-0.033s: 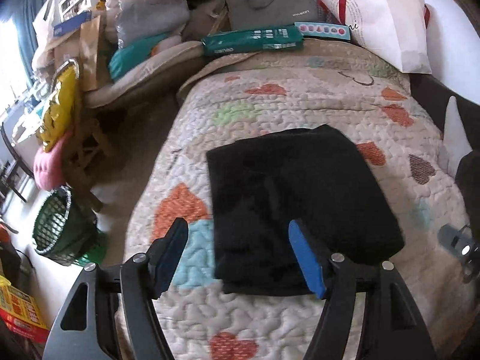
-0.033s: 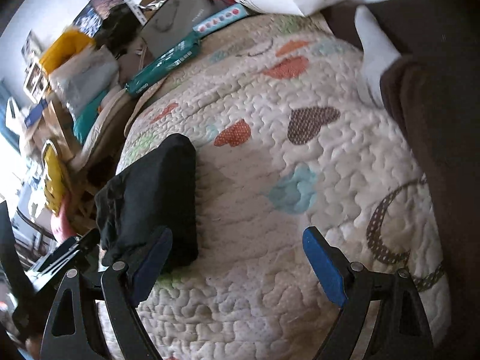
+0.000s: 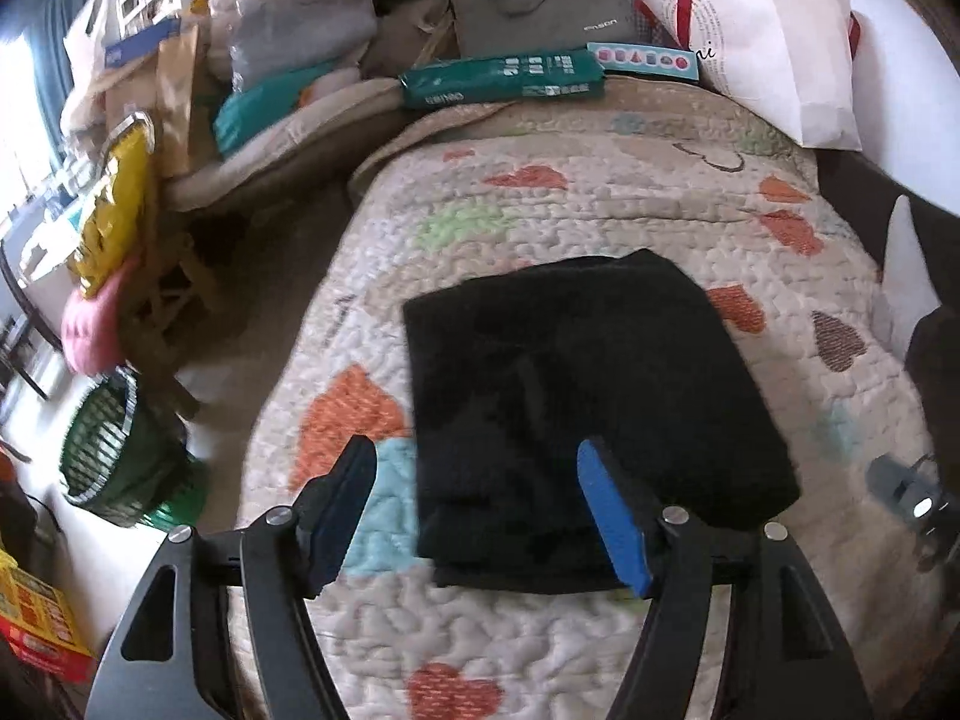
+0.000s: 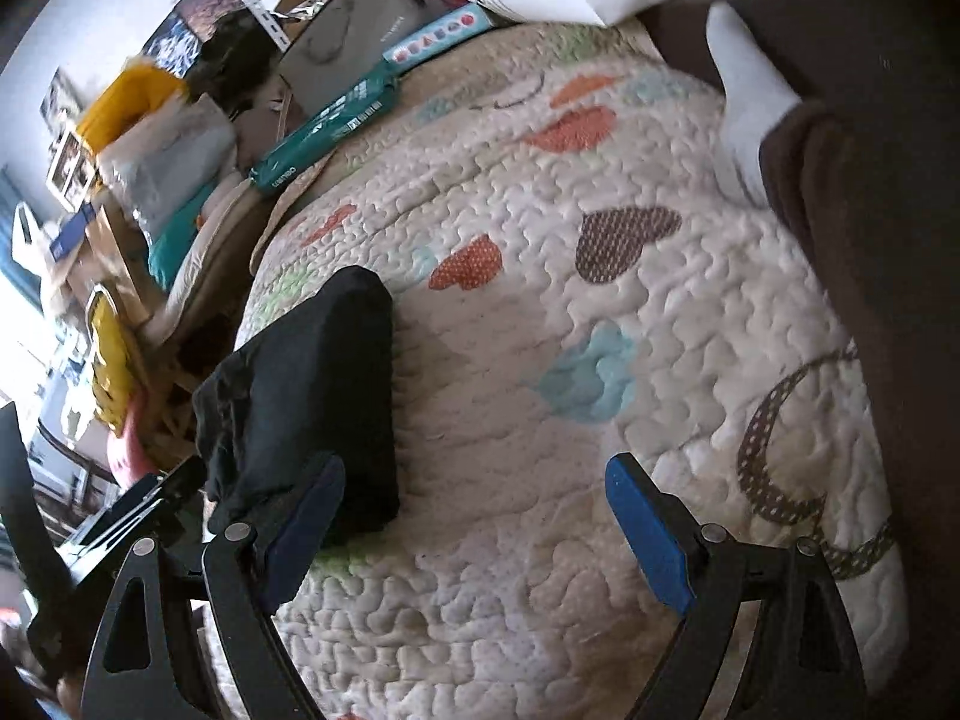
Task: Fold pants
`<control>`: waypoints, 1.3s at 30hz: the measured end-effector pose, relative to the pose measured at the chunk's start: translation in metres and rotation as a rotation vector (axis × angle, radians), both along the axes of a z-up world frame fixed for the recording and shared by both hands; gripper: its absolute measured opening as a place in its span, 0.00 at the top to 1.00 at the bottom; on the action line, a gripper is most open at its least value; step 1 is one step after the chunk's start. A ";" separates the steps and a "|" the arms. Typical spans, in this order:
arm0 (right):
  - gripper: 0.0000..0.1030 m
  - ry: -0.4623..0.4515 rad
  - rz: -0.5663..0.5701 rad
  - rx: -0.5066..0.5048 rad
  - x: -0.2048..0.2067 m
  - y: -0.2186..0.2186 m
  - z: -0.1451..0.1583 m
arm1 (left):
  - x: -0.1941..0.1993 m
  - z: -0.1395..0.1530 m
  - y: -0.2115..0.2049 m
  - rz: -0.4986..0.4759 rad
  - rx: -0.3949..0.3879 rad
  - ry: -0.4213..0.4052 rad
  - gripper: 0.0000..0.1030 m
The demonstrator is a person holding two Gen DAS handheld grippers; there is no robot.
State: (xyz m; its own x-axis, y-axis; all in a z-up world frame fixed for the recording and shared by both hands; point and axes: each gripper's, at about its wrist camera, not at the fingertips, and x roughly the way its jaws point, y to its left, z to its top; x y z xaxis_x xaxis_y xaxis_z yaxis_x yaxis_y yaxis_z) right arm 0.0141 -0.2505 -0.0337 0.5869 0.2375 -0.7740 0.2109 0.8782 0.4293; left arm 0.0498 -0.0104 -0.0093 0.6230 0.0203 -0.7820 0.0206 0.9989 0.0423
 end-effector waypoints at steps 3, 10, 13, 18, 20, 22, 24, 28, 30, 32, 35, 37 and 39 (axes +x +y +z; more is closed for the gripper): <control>0.11 0.018 0.007 -0.001 0.004 0.002 -0.006 | 0.005 0.000 -0.005 -0.001 -0.037 0.020 0.33; 0.11 0.066 0.041 -0.050 0.013 0.017 -0.021 | 0.019 0.001 -0.005 -0.012 -0.121 0.018 0.33; 0.11 0.055 0.046 -0.080 0.014 0.023 -0.020 | 0.020 0.001 -0.003 -0.025 -0.148 0.006 0.33; 0.11 -0.016 0.048 -0.165 0.013 0.041 -0.009 | 0.010 0.007 0.010 -0.030 -0.150 -0.060 0.33; 0.11 -0.057 0.055 -0.185 0.011 0.047 -0.001 | 0.002 0.015 0.018 -0.021 -0.154 -0.103 0.33; 0.11 -0.095 0.061 -0.229 0.008 0.054 0.008 | -0.008 0.027 0.027 0.001 -0.158 -0.161 0.33; 0.11 -0.140 0.079 -0.283 0.003 0.062 0.016 | -0.025 0.045 0.038 0.033 -0.139 -0.246 0.31; 0.11 -0.204 0.101 -0.356 -0.004 0.073 0.028 | -0.061 0.079 0.055 0.096 -0.089 -0.432 0.06; 0.11 -0.224 0.109 -0.363 -0.006 0.075 0.032 | -0.075 0.094 0.062 0.109 -0.099 -0.515 0.00; 0.11 -0.220 0.103 -0.331 -0.005 0.071 0.035 | -0.084 0.109 0.066 0.128 -0.106 -0.564 0.00; 0.11 -0.212 0.106 -0.289 0.001 0.065 0.044 | -0.075 0.121 0.065 0.058 -0.114 -0.522 0.00; 0.11 -0.213 0.130 -0.291 0.009 0.064 0.054 | -0.064 0.126 0.063 0.025 -0.133 -0.468 0.00; 0.11 -0.208 0.158 -0.285 0.016 0.063 0.063 | -0.052 0.126 0.062 0.008 -0.171 -0.415 0.00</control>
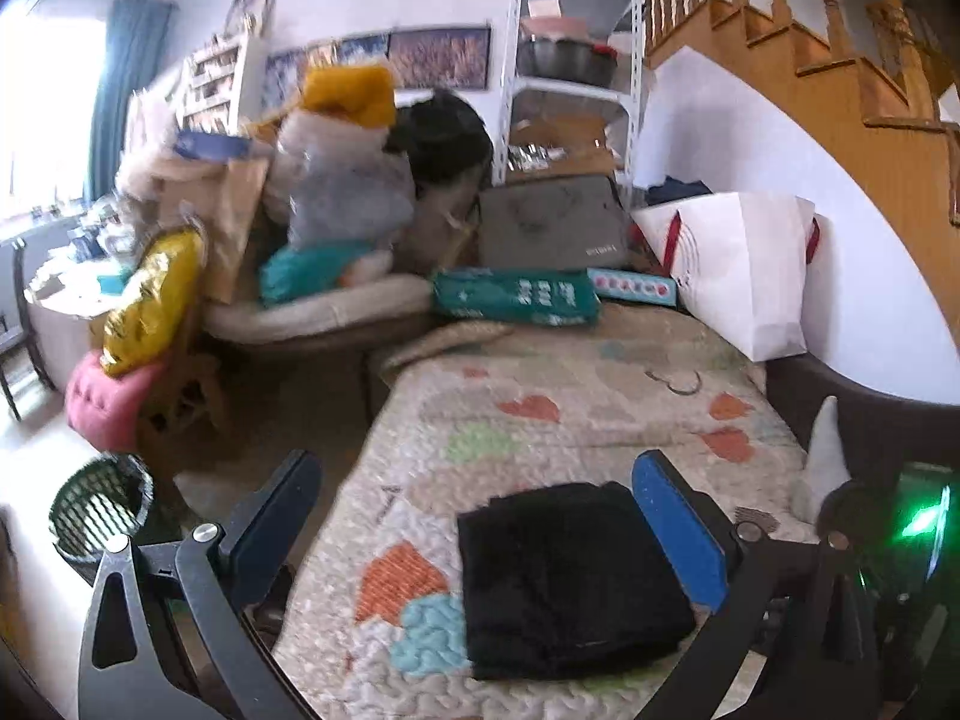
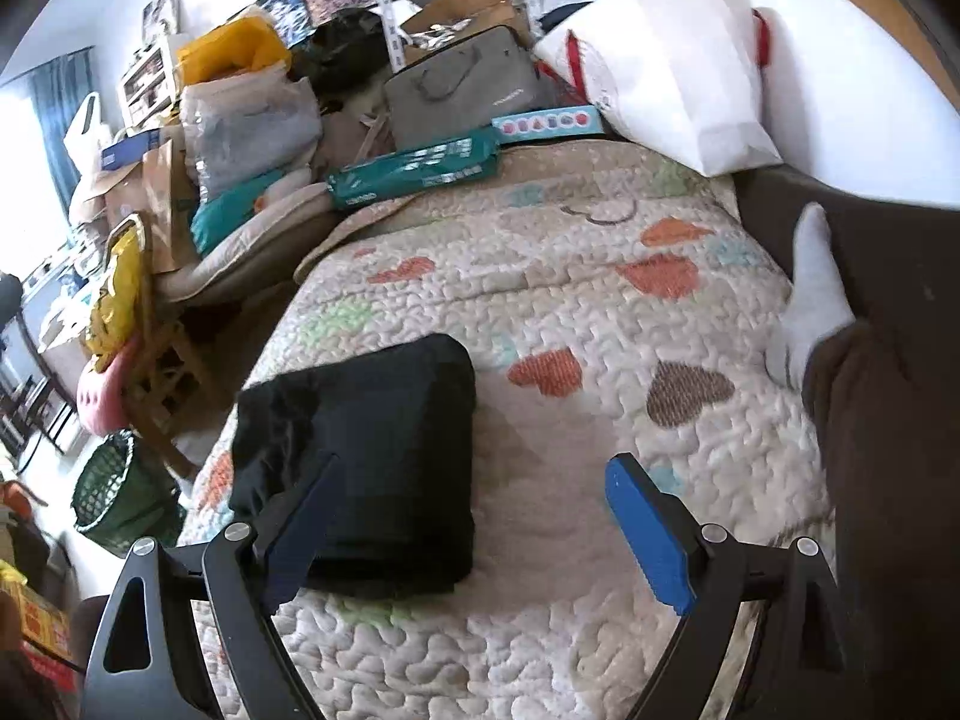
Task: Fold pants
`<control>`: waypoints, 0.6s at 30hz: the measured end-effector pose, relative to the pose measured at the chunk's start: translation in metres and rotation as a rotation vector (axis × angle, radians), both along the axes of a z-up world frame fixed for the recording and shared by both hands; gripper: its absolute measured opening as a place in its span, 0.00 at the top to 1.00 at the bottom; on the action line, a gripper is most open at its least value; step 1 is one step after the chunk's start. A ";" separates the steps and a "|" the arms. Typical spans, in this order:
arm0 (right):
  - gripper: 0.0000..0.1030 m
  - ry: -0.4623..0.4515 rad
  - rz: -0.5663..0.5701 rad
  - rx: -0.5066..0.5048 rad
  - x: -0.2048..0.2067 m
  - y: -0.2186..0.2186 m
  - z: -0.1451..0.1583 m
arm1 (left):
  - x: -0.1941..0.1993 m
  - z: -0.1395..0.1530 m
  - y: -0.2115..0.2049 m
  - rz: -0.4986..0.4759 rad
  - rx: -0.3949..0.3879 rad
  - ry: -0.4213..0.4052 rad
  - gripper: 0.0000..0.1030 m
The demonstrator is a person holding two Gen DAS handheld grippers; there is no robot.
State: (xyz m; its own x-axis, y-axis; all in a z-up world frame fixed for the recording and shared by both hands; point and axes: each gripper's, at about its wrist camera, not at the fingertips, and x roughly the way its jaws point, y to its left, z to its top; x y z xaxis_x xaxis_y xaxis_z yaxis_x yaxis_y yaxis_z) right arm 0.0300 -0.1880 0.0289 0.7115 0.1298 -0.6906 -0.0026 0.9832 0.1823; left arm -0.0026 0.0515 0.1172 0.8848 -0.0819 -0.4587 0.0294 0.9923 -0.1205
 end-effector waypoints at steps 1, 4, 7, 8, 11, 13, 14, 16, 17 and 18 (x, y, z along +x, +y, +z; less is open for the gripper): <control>0.11 0.010 0.014 0.005 0.005 -0.001 0.004 | 0.003 -0.002 0.000 -0.017 -0.017 0.025 0.00; 0.11 0.083 0.061 0.020 0.029 -0.002 0.010 | 0.012 -0.013 -0.003 -0.039 -0.045 0.092 0.00; 0.11 0.139 0.075 0.025 0.052 -0.003 0.009 | 0.021 -0.031 -0.005 -0.039 -0.061 0.158 0.00; 0.11 0.150 0.077 0.023 0.060 -0.002 0.008 | 0.027 -0.039 -0.004 -0.040 -0.074 0.194 0.00; 0.11 0.148 0.086 -0.016 0.074 0.004 0.002 | 0.038 -0.060 -0.003 -0.017 -0.052 0.261 0.00; 0.11 0.141 0.092 -0.017 0.075 0.008 -0.004 | 0.043 -0.072 -0.001 0.002 -0.021 0.293 0.00; 0.11 0.142 0.092 -0.011 0.075 0.009 -0.008 | 0.045 -0.077 0.000 0.009 -0.008 0.308 0.00; 0.11 0.152 0.096 -0.006 0.074 0.011 -0.017 | 0.048 -0.087 0.001 0.016 0.016 0.330 0.00; 0.11 0.159 0.101 -0.012 0.073 0.013 -0.024 | 0.049 -0.090 0.002 0.021 0.023 0.333 0.00; 0.11 0.168 0.108 -0.021 0.072 0.015 -0.030 | 0.050 -0.094 0.002 0.026 0.035 0.337 0.00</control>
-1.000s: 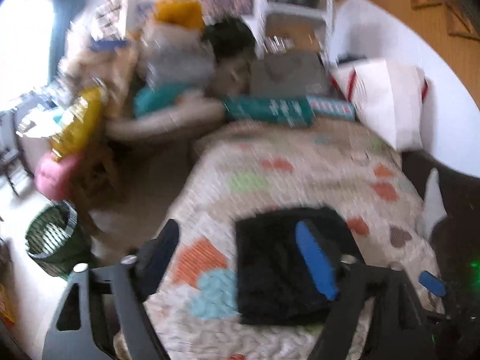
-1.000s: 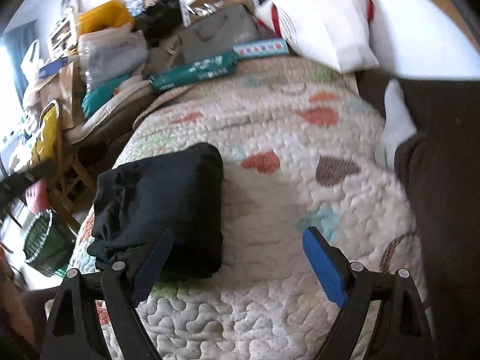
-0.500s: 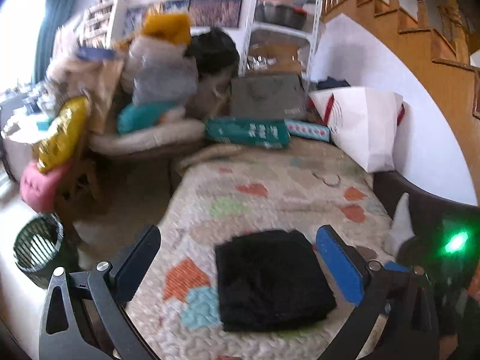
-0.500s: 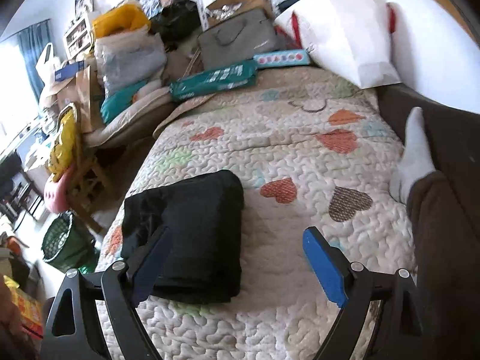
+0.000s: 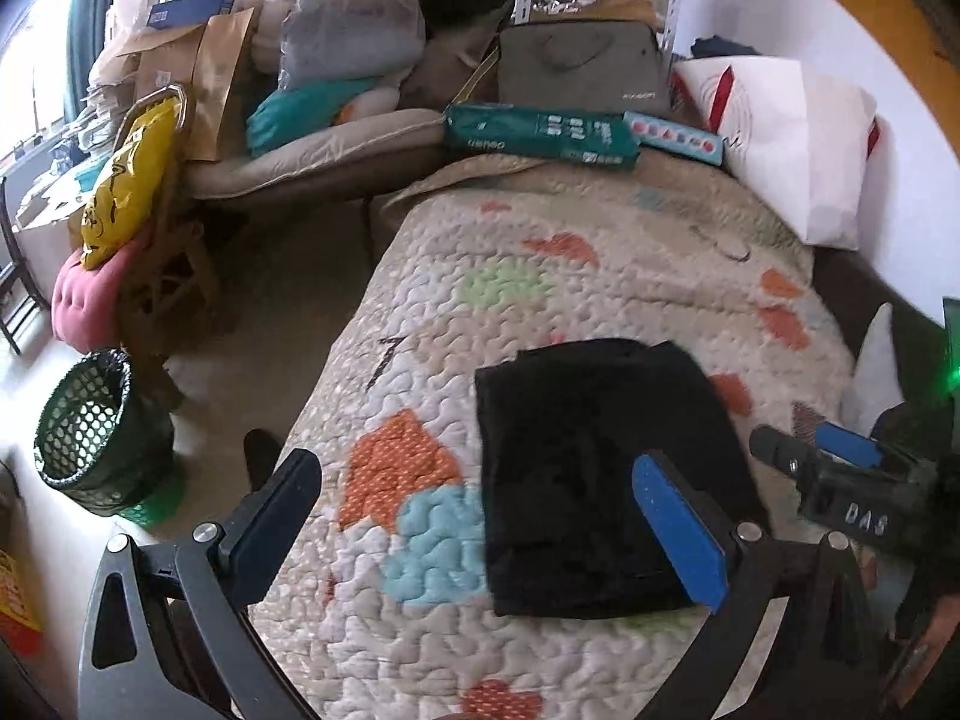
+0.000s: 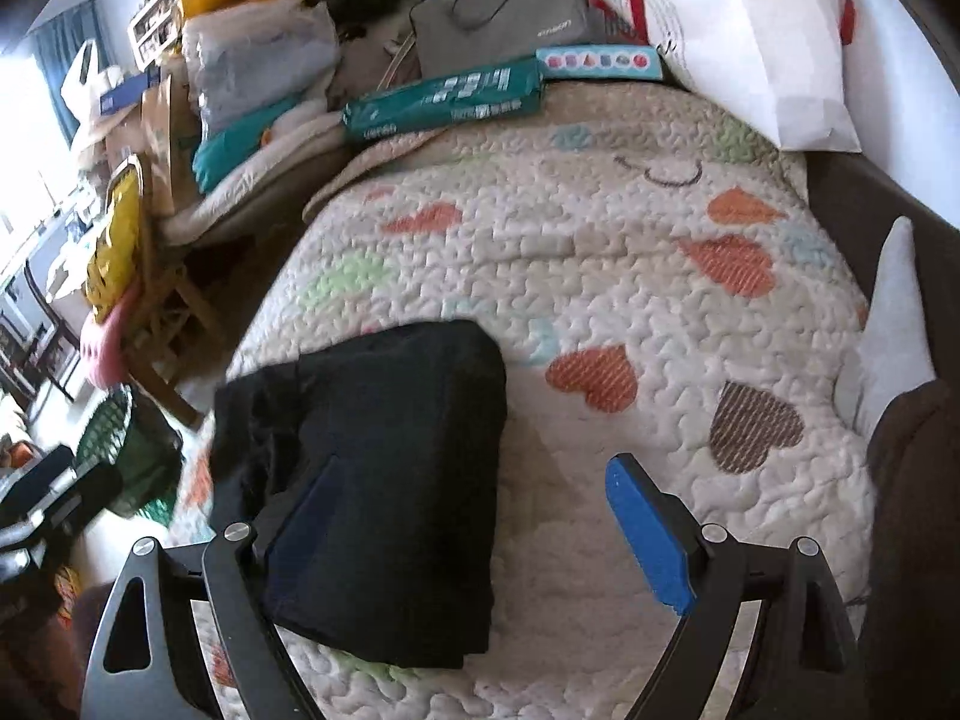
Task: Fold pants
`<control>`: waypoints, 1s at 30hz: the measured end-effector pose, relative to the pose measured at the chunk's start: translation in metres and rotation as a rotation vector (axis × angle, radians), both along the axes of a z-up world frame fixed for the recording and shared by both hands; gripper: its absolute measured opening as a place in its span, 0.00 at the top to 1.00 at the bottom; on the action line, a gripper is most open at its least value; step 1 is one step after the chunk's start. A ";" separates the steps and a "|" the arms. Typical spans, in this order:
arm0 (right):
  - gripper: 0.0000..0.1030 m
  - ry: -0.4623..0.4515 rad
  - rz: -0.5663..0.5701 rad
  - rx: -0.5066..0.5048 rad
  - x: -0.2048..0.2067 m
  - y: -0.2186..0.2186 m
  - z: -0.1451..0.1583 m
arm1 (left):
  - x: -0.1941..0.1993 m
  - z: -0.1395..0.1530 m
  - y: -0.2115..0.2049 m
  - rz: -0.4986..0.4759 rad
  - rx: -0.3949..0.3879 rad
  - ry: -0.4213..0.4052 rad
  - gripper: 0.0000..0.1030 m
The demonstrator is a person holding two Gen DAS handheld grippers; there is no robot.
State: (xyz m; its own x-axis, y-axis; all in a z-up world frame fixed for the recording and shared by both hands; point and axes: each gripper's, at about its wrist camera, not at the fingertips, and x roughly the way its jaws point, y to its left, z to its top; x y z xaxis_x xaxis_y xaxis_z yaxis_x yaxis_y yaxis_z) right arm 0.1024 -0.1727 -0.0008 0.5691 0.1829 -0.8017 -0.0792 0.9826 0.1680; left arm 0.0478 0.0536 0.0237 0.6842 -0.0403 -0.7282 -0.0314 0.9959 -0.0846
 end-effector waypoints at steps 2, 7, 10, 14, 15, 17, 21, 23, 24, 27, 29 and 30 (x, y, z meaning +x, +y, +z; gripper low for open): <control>0.11 0.015 0.017 -0.026 -0.001 0.004 -0.012 | 0.002 -0.004 0.001 0.002 0.013 0.007 0.00; 0.11 0.047 0.030 -0.008 -0.003 0.005 -0.026 | 0.009 -0.017 0.003 0.005 0.000 0.047 0.00; 0.11 0.043 0.038 -0.015 -0.005 0.009 -0.027 | 0.011 -0.021 0.001 0.003 0.005 0.065 0.00; 0.11 0.030 0.051 -0.032 -0.010 0.014 -0.025 | 0.009 -0.022 -0.003 -0.007 0.009 0.069 0.00; 0.11 0.029 0.052 -0.034 -0.011 0.015 -0.025 | 0.009 -0.022 -0.005 -0.010 0.009 0.069 0.00; 0.11 0.031 0.061 -0.039 -0.013 0.018 -0.025 | 0.008 -0.021 -0.008 -0.019 0.008 0.068 0.00; 0.11 0.035 0.071 -0.038 -0.017 0.021 -0.026 | 0.005 -0.018 -0.011 -0.031 0.014 0.065 0.00; 0.11 0.034 0.077 -0.044 -0.020 0.024 -0.025 | 0.004 -0.018 -0.012 -0.031 0.009 0.069 0.00; 0.11 0.033 0.078 -0.048 -0.021 0.025 -0.024 | 0.004 -0.018 -0.012 -0.032 0.004 0.074 0.00; 0.11 0.025 0.070 -0.058 -0.029 0.026 -0.023 | 0.002 -0.018 -0.013 -0.034 -0.007 0.081 0.00; 0.11 0.025 0.056 -0.055 -0.037 0.025 -0.023 | 0.000 -0.018 -0.015 -0.037 -0.011 0.084 0.00; 0.11 0.026 0.050 -0.053 -0.039 0.025 -0.024 | -0.001 -0.018 -0.016 -0.042 -0.013 0.087 0.00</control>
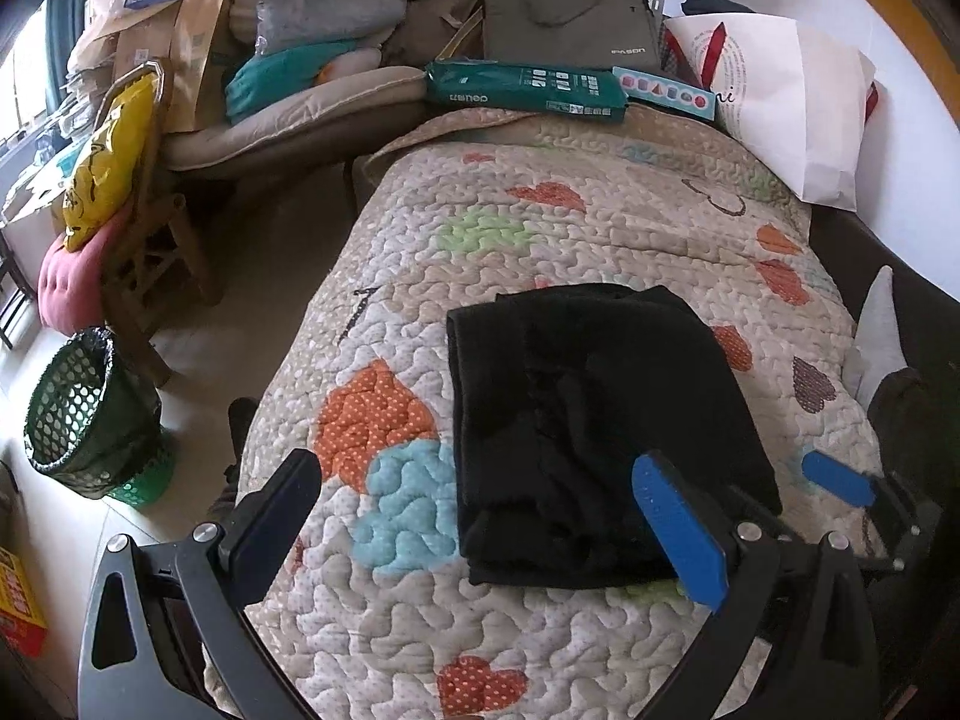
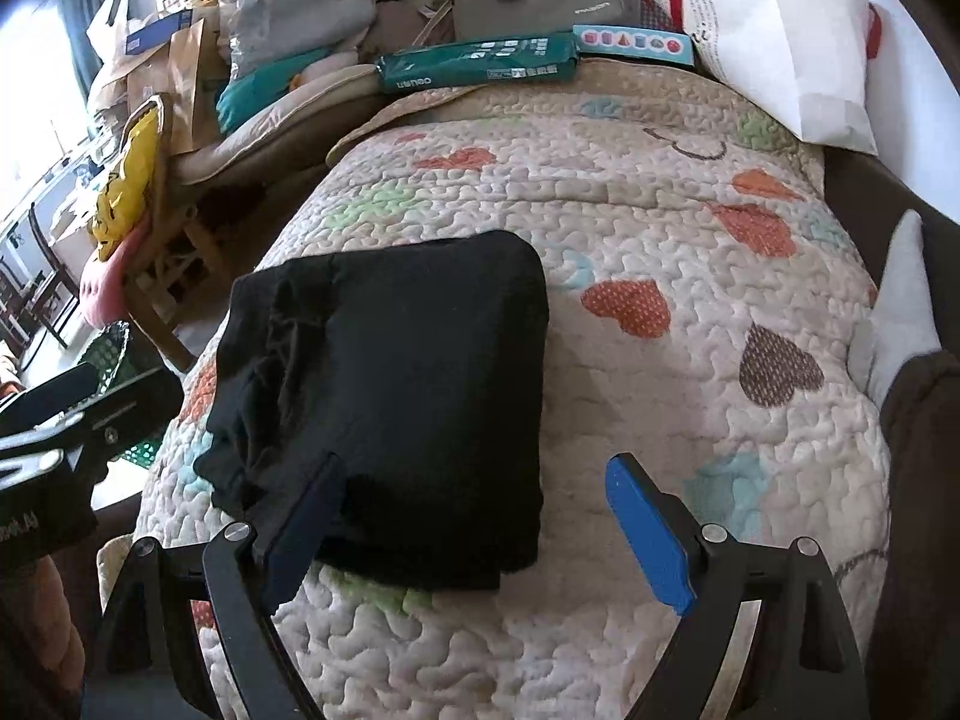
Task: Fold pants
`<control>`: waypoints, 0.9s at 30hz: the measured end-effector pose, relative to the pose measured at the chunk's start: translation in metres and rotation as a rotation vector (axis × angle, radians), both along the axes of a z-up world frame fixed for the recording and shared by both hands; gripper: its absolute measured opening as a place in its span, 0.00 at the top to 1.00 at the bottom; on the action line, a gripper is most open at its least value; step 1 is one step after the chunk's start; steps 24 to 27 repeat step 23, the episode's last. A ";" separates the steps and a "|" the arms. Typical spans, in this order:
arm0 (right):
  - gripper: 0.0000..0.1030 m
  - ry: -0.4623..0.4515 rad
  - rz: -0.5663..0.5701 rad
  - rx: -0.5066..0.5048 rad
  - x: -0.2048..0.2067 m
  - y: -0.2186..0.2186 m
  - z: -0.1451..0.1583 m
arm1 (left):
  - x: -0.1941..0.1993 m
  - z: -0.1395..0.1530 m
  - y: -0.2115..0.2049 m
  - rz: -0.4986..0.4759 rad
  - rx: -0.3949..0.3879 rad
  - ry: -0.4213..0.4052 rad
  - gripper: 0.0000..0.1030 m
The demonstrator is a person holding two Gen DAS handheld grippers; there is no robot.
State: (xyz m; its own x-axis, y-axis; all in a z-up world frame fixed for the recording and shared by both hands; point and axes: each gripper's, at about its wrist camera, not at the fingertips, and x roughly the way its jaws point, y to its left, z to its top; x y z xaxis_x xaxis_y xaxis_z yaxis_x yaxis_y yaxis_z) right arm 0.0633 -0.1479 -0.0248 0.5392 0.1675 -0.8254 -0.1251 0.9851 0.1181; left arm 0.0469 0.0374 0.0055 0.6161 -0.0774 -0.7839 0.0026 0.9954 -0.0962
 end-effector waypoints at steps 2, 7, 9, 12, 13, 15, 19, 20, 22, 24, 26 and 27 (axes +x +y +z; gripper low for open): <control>0.11 0.006 -0.012 0.004 -0.006 -0.001 -0.003 | -0.001 0.000 -0.003 -0.006 0.001 0.003 0.00; 0.11 0.030 -0.035 0.011 -0.017 -0.003 -0.009 | -0.007 -0.003 -0.011 -0.028 -0.002 0.012 0.00; 0.11 0.036 -0.039 0.014 -0.020 -0.003 -0.011 | -0.008 -0.003 -0.014 -0.037 -0.006 0.016 0.00; 0.11 0.035 -0.047 0.017 -0.026 -0.002 -0.012 | -0.011 -0.004 -0.019 -0.048 -0.003 0.016 0.00; 0.11 0.029 -0.048 0.014 -0.028 -0.001 -0.011 | -0.012 -0.004 -0.019 -0.052 -0.003 0.015 0.00; 0.11 0.022 -0.043 0.000 -0.030 0.001 -0.011 | -0.013 -0.005 -0.022 -0.064 -0.005 0.024 0.00; 0.11 0.020 -0.038 -0.019 -0.031 0.004 -0.013 | -0.015 -0.007 -0.026 -0.073 0.006 0.043 0.00; 0.11 0.022 -0.041 -0.018 -0.031 0.003 -0.013 | -0.016 -0.008 -0.026 -0.071 0.015 0.044 0.00; 0.11 0.023 -0.048 -0.017 -0.030 0.001 -0.013 | -0.017 -0.008 -0.026 -0.064 0.030 0.047 0.00; 0.11 0.023 -0.052 -0.018 -0.030 0.000 -0.013 | -0.017 -0.009 -0.026 -0.062 0.032 0.051 0.00; 0.11 0.023 -0.052 -0.018 -0.030 0.000 -0.013 | -0.017 -0.009 -0.026 -0.062 0.032 0.051 0.00; 0.11 0.023 -0.052 -0.018 -0.030 0.000 -0.013 | -0.017 -0.009 -0.026 -0.062 0.032 0.051 0.00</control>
